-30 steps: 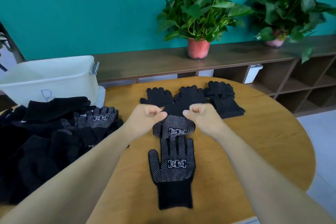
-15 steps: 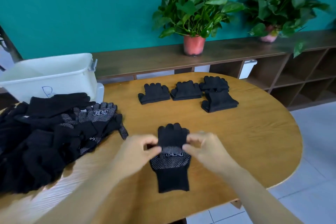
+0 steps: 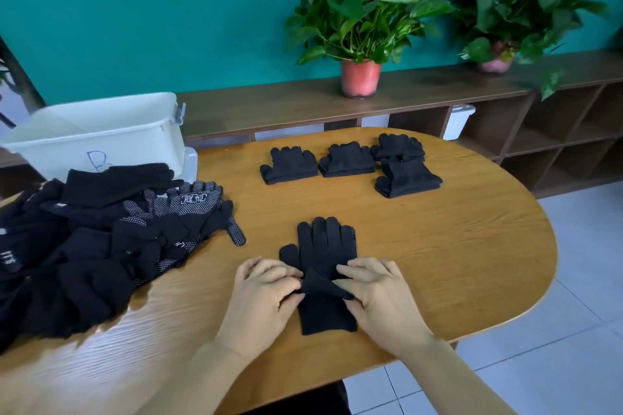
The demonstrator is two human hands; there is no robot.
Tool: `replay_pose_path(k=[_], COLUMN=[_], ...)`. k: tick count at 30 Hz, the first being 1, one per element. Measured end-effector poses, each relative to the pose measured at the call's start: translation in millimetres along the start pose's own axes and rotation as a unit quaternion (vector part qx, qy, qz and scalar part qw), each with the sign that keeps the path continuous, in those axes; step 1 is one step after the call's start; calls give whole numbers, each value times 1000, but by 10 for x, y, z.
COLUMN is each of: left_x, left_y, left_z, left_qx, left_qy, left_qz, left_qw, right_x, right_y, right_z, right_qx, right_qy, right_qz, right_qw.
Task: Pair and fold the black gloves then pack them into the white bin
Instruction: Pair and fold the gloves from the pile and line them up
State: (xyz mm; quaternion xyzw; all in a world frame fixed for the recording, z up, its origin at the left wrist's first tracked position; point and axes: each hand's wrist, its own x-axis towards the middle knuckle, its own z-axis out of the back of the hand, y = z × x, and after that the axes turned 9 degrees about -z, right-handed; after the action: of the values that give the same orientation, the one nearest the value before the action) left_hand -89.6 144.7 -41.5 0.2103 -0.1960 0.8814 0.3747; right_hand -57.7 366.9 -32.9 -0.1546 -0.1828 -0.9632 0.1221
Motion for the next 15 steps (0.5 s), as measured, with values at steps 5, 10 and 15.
replay_pose_path(k=[5,10,15], left_x=[-6,-61,-63], left_y=[65,94,68], left_z=[74,106,131], left_qx=[27,79,63], left_qy=[31,72,82], left_qz=[-38,-88,-64], left_qw=[998,990,993], right_x=[-24,-39,-31], right_y=[-11,-45,-21], right_z=[-43,-110,-90], right_qx=[-65,-108,-52], right_qy=[-54,-68,-64], right_qz=[65,84,56], right_qw=[994,988,995])
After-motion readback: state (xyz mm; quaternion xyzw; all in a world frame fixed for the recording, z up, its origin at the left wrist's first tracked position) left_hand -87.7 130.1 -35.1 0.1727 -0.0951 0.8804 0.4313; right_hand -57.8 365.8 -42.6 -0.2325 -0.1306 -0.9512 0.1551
